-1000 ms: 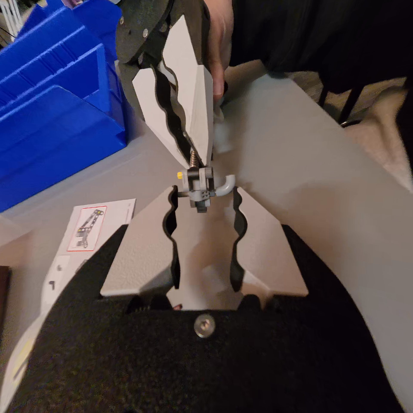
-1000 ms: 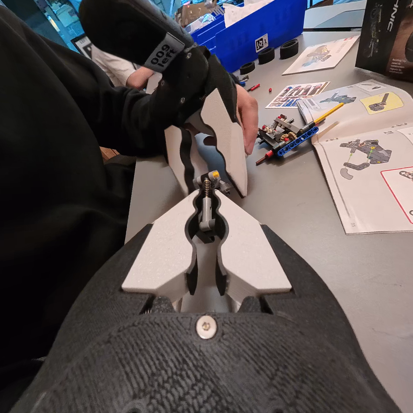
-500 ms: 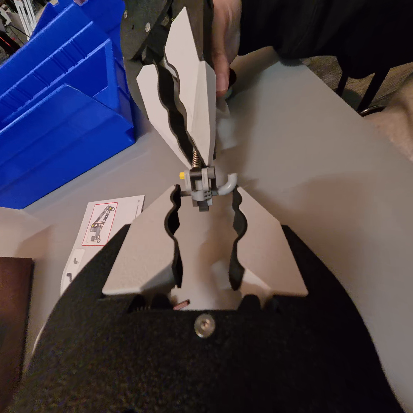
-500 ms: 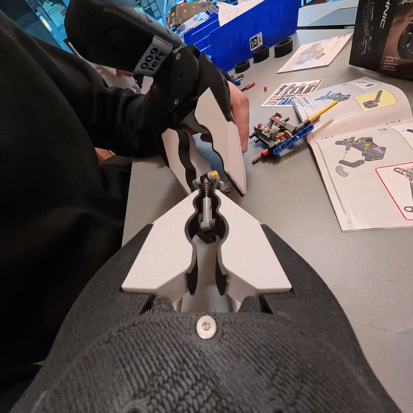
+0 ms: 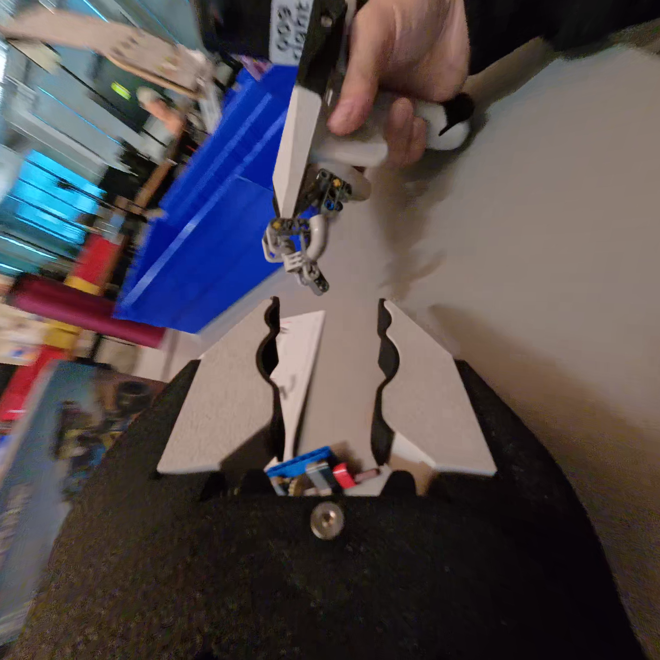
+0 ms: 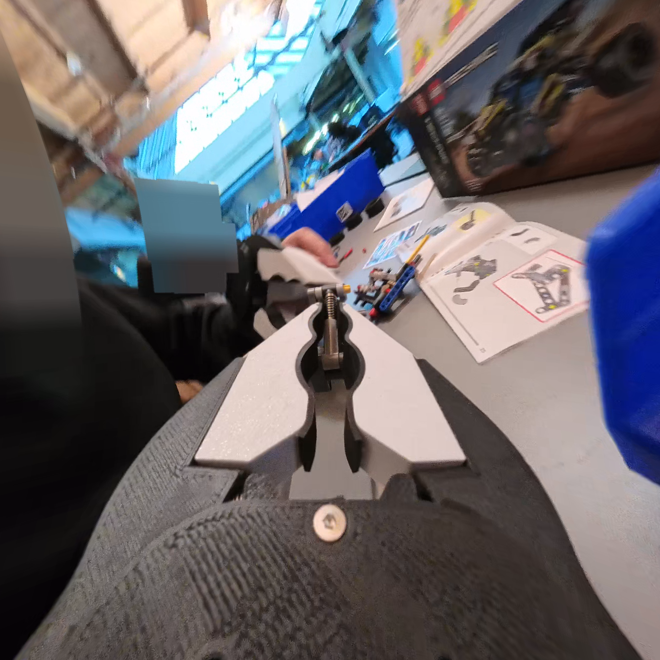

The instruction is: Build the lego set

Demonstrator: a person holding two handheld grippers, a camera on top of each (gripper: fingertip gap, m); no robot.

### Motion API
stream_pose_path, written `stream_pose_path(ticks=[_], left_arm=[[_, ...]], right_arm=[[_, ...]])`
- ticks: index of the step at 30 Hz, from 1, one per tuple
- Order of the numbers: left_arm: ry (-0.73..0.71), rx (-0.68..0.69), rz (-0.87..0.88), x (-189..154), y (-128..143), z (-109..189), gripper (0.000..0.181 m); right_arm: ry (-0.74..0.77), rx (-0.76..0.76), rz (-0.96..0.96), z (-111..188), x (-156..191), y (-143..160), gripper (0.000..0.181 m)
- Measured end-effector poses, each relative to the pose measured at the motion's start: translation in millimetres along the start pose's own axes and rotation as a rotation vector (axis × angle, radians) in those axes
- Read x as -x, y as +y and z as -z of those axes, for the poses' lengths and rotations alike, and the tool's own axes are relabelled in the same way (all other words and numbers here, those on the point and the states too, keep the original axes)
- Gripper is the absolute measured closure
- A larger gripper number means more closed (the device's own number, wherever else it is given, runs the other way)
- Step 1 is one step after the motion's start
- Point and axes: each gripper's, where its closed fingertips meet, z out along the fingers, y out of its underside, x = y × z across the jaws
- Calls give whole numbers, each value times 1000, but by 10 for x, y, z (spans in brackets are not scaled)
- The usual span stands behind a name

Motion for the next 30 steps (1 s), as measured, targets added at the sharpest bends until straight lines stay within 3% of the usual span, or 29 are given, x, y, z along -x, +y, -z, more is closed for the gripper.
stream_pose_path(ticks=[4,8,10,12,13,15,20,22,24,26,30], left_arm=[[-210,21,-211,124,-94,16,144],[-305,-33,-188,265,-228,130,174],[-309,-26,-131,341,-211,162,176],[-292,-73,1,426,-243,212,177],[-273,-96,120,487,-243,240,177],[-179,-154,377,551,-259,274,176],[-90,-237,832,741,-182,365,177],[-13,-275,1005,749,-178,380,177],[61,-347,1172,766,-217,405,177],[120,-407,1273,772,-258,424,177],[130,-452,1315,797,-270,443,177]], right_arm=[[23,-83,-158,-47,-77,-69,177],[1,-65,-170,-196,25,-33,177],[-18,-97,-181,-203,67,-92,177],[-73,-122,-124,-189,179,-161,175],[-69,-109,-66,-176,206,-164,164],[2,-53,109,-151,199,-156,140],[189,20,597,-75,229,-180,121],[318,59,761,-90,145,-198,120],[328,46,835,-241,202,-173,133],[364,-14,818,-375,216,-214,143],[372,-157,642,-422,267,-340,163]])
